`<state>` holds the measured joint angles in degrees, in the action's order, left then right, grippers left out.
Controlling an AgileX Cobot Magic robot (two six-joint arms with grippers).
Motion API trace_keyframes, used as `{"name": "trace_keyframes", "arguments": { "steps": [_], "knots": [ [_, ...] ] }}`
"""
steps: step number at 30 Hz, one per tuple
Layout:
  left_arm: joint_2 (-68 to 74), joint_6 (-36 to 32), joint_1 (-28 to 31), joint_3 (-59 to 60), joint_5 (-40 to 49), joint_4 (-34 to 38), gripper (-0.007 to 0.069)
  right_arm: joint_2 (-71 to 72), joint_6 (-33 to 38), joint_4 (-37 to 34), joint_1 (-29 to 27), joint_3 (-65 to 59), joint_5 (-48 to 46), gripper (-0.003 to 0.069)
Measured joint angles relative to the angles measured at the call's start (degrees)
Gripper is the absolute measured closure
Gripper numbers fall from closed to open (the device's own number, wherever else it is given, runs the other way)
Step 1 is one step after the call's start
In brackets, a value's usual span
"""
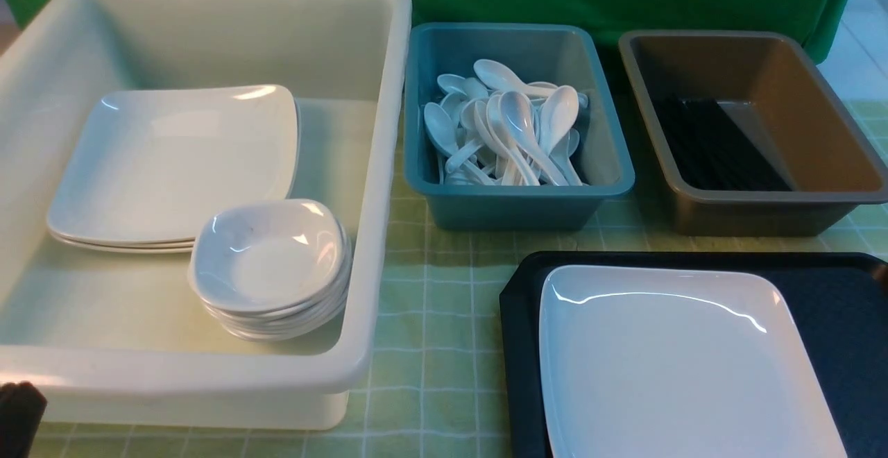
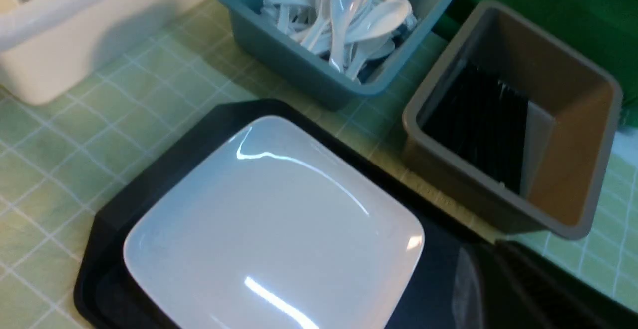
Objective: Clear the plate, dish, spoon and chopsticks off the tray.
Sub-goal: Use the left arm to grab a plate from the dinner plate
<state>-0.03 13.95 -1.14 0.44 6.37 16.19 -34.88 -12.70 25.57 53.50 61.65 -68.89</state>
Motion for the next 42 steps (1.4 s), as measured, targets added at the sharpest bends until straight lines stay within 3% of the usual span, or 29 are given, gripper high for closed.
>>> {"name": "trace_keyframes", "arguments": {
  "steps": [3,6,15,23,26,30,31,32,35,37,40,42],
  "knots": [
    [0.0,10.3,0.0,0.0,-4.3,15.6,0.0626,7.7,-1.1,0.0,0.0,-6.7,1.4,0.0648],
    [0.0,14.0,0.0,0.0,-8.0,19.9,0.0626,14.5,-1.3,0.1,0.0,-13.0,3.3,0.0648],
    [0.0,16.9,0.0,0.0,-11.6,17.1,0.0619,20.0,-1.3,0.2,0.0,-18.9,6.4,0.0639],
    [0.0,31.8,0.0,0.0,-12.3,17.2,0.0611,20.0,-1.3,0.3,0.0,-19.1,7.3,0.0629],
    [0.0,33.9,0.0,-1.8,-10.5,16.1,0.061,20.0,-1.3,0.3,0.0,-19.1,7.3,0.0628],
    [1.1,33.5,0.0,-16.2,-1.8,2.9,0.0618,20.0,-1.3,0.3,0.0,-19.1,7.8,0.0624],
    [1.1,33.5,0.0,-17.1,-1.8,2.9,0.0618,20.0,-1.3,0.3,0.0,-19.1,7.8,0.0624],
    [4.5,32.2,0.0,-25.9,6.7,-3.1,0.0634,20.0,-1.3,0.4,0.0,-19.1,8.0,0.0623],
    [12.6,26.3,0.0,-38.5,25.1,-7.3,0.0642,20.0,-1.3,0.4,0.0,-19.1,8.2,0.062],
    [22.9,18.4,0.0,-48.0,40.6,-6.2,0.0643,20.0,-1.3,0.4,0.0,-19.1,8.2,0.0618],
    [31.0,10.3,0.0,-53.9,50.7,-2.5,0.0643,20.0,-1.3,0.4,0.0,-19.1,8.2,0.0615],
    [38.7,0.3,0.0,-58.2,56.1,4.2,0.0644,20.0,-1.3,0.4,0.0,-19.1,8.2,0.0613]
  ]
}}
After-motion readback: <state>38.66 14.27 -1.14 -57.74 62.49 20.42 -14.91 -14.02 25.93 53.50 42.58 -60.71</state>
